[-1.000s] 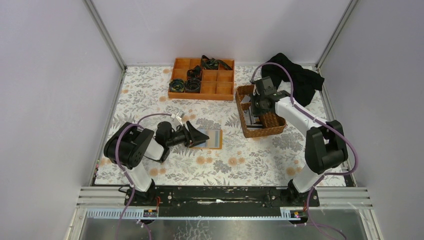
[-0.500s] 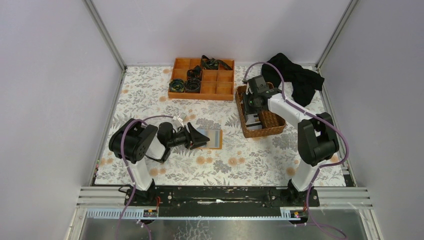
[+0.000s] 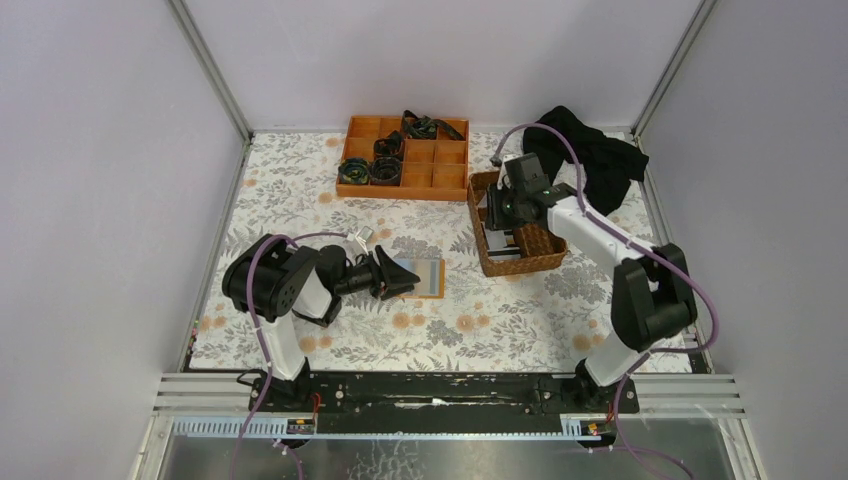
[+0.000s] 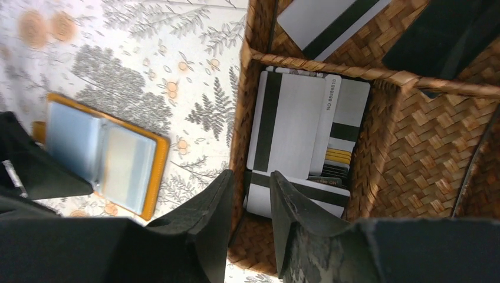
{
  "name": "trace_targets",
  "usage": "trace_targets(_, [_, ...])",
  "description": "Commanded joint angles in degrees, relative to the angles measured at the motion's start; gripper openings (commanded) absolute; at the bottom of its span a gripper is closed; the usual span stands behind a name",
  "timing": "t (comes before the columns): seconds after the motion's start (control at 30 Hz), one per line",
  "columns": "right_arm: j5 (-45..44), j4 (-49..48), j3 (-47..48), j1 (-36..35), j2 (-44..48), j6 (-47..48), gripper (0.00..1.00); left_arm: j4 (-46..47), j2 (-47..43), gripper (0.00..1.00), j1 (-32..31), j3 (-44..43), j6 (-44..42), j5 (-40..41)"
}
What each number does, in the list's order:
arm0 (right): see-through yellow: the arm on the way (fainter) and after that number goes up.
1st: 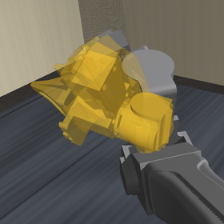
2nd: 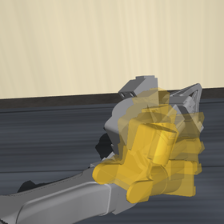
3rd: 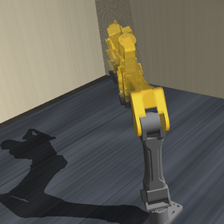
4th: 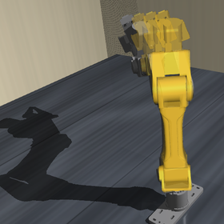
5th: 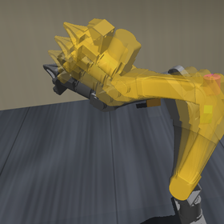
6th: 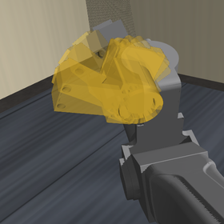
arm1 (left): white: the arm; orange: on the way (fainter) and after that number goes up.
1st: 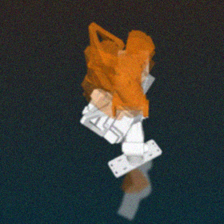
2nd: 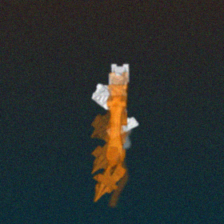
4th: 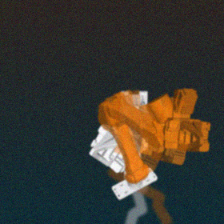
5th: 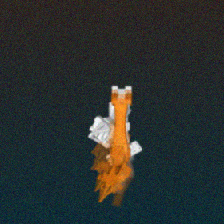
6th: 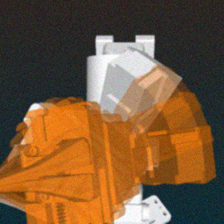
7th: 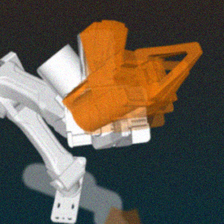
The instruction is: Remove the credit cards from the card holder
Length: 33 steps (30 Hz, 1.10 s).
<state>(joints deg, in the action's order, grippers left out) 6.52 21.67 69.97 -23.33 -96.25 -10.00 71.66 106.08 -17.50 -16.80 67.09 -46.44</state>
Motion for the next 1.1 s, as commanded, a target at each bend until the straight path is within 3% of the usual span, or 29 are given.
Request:
trace_targets(0.0, [-0.88, -5.99, -3.12, -0.57, 9.72, -0.58, 0.37, 1.31, -1.08, 0.61, 0.3, -0.43, -1.36, 0.39])
trace_targets(0.07, [1.28, -8.49, -5.32, -0.65, 12.61, -0.44, 0.37, -3.47, -3.77, 0.61, -0.07, -0.77, -4.08, 1.67])
trace_targets(0.27, [4.94, -10.45, -7.0, -4.34, 15.93, -1.24, 0.37, -30.89, -15.61, 0.61, -3.12, -5.78, -18.96, 11.68])
trace_targets(0.53, [7.91, -16.43, -8.36, -12.6, 6.76, -6.93, 0.37, -49.94, -20.11, 0.61, -7.9, -10.83, -28.28, 27.2])
trace_targets(0.7, [10.29, -22.38, -11.49, -12.92, 1.48, -10.44, 0.37, -52.56, -20.87, 0.6, -8.86, -11.16, -29.19, 29.39])
trace_targets(0.93, [11.29, -25.43, -13.02, -13.53, -4.71, -12.05, 0.36, -50.05, -17.38, 0.6, -10.28, -12.73, -27.92, 26.58])
trace_targets(1.07, [12.41, -27.16, -13.59, -14.22, -6.39, -13.27, 0.28, -48.51, -15.71, 0.6, -10.93, -13.53, -27.12, 24.73])
